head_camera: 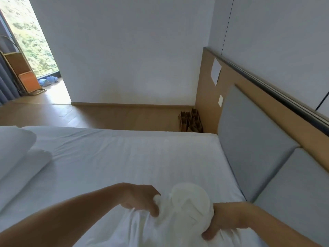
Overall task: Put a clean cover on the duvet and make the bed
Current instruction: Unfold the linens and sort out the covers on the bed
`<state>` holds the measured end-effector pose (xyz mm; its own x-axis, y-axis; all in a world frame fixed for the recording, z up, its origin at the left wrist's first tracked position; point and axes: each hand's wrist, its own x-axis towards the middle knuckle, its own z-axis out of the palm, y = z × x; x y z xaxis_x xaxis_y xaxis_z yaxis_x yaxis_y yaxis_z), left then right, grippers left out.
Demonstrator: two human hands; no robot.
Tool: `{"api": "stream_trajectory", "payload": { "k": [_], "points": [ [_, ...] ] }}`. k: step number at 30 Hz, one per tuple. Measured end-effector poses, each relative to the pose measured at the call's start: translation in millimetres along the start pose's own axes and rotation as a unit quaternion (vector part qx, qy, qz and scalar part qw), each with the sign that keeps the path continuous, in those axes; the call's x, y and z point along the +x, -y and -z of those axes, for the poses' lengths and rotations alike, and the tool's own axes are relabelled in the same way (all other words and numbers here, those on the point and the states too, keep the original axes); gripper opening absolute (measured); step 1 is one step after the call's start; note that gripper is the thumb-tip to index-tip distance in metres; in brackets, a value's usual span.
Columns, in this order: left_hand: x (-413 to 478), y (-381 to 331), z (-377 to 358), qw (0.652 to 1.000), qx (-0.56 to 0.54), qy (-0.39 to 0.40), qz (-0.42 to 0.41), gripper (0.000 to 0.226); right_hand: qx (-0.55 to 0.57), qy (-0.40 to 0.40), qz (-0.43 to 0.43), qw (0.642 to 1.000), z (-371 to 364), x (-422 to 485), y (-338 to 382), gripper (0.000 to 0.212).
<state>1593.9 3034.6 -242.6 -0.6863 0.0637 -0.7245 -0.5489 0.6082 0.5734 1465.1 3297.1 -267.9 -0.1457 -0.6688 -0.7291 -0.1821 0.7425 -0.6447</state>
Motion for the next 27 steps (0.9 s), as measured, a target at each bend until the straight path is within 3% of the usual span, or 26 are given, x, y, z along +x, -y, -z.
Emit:
{"api": "stream_trajectory", "payload": {
  "k": [2, 4, 5, 7, 8, 9, 11, 18, 27],
  "points": [
    [22, -28, 45, 0.992, -0.020, -0.113, -0.045, 0.018, 0.003, -0.058, -0.002, 0.998, 55, 7, 10, 0.066],
    [40, -71, 106, 0.949, -0.037, -0.294, -0.111, 0.030, 0.001, -0.259, 0.014, 0.966, 122, 8, 42, 0.068],
    [42, -95, 138, 0.914, -0.043, -0.377, -0.145, 0.037, 0.007, -0.382, 0.035, 0.924, 156, 5, 63, 0.066],
    [36, -141, 191, 0.862, 0.004, -0.476, -0.175, 0.091, 0.002, -0.562, 0.094, 0.822, 216, -3, 110, 0.076],
    [32, -157, 208, 0.857, 0.062, -0.490, -0.147, 0.119, 0.017, -0.593, 0.136, 0.793, 237, -4, 129, 0.094],
    [32, -162, 220, 0.848, 0.110, -0.507, -0.109, 0.132, 0.042, -0.584, 0.167, 0.793, 249, -2, 141, 0.111],
    [40, -150, 229, 0.837, 0.149, -0.524, -0.047, 0.134, 0.060, -0.544, 0.177, 0.818, 249, 10, 141, 0.118],
    [121, -37, 124, 0.906, 0.115, -0.406, -0.002, 0.110, 0.118, -0.450, 0.084, 0.881, 149, 88, 26, 0.082],
    [156, 66, -73, 0.968, 0.050, -0.241, 0.054, 0.094, 0.196, -0.372, -0.054, 0.906, -21, 126, -111, 0.068]
  ]
}}
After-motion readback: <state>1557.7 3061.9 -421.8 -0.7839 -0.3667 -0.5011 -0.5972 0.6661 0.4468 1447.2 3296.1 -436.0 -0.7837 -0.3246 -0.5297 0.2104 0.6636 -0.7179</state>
